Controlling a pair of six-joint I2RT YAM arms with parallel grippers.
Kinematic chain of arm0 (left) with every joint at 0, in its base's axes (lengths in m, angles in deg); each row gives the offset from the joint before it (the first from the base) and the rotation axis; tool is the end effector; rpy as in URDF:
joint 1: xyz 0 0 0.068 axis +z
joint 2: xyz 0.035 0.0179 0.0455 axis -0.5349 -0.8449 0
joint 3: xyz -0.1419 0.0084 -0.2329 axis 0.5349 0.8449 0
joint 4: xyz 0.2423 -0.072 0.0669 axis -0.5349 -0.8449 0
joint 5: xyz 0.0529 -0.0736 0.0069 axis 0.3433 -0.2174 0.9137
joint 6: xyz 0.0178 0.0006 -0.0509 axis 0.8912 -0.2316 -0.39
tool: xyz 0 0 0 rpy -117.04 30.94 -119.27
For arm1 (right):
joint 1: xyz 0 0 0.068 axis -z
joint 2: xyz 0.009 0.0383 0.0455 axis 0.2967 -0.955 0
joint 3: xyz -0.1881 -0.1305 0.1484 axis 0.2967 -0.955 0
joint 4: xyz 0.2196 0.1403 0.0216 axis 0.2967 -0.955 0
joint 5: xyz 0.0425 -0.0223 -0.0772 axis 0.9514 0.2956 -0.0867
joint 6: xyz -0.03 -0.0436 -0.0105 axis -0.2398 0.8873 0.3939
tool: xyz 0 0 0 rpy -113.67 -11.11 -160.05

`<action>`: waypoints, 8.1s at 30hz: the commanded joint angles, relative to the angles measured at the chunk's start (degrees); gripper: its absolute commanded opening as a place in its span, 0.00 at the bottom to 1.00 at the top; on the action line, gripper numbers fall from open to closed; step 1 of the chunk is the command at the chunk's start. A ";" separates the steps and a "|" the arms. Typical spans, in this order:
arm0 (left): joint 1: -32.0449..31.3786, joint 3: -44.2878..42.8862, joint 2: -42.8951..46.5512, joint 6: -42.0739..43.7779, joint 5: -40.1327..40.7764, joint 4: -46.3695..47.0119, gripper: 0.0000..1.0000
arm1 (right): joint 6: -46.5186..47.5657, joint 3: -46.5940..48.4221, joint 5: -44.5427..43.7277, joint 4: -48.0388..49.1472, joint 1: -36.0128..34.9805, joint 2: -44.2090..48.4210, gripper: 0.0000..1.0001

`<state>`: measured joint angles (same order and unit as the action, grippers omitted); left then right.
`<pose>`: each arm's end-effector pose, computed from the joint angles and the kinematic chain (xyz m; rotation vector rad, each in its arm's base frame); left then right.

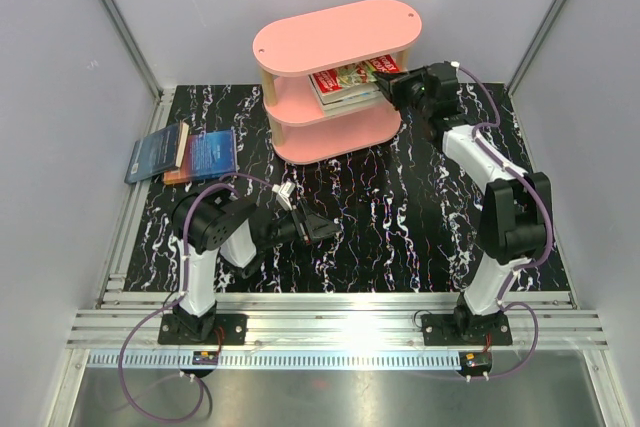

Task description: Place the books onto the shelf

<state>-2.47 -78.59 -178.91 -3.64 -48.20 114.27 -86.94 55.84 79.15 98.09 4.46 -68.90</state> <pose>0.2067 -0.1666 0.0792 -0.0925 2.0851 -1.6858 0.4241 0.1042 0.3161 0.9313 1.7157 1.3308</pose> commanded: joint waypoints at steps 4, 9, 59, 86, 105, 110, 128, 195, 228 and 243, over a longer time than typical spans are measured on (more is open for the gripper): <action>0.35 4.79 -11.75 7.50 1.12 -1.03 0.84 | -1.31 1.26 -0.58 3.50 -1.44 1.22 0.03; 0.53 4.79 -12.01 7.33 0.94 -0.86 0.84 | -1.14 -0.77 -0.93 3.16 -1.44 2.80 0.49; 42.53 -14.55 44.50 15.69 28.89 -74.70 0.99 | 19.60 -46.56 7.94 6.14 -1.35 33.92 0.75; 57.22 -10.67 28.77 -9.99 29.77 -37.86 0.99 | 22.59 -47.26 10.32 6.49 -1.27 25.92 0.74; 55.64 -18.14 19.29 -10.34 29.77 -40.94 0.99 | 22.50 -45.50 10.49 8.07 -1.35 20.03 0.72; 55.55 -20.25 16.99 -10.69 30.64 -41.73 0.99 | 22.77 -46.03 10.40 7.81 -1.35 20.03 0.72; 56.87 -31.85 6.89 -9.90 29.95 -47.44 0.13 | 24.96 -44.89 9.79 4.30 -1.27 20.03 0.70; -24.96 -32.30 34.66 139.25 90.94 6.70 0.00 | 63.11 55.67 4.43 -59.26 -23.77 -6.60 0.88; -35.77 -28.26 39.66 140.12 93.75 6.70 0.18 | 52.30 47.40 6.90 -40.00 -23.85 -6.70 0.00; -40.86 -15.88 59.96 130.56 105.78 6.44 0.76 | 58.97 45.47 -7.60 -29.21 -23.85 4.56 0.00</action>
<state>-42.95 -98.53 -124.15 131.43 49.22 95.60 -37.15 101.50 82.87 55.25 -22.25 -68.00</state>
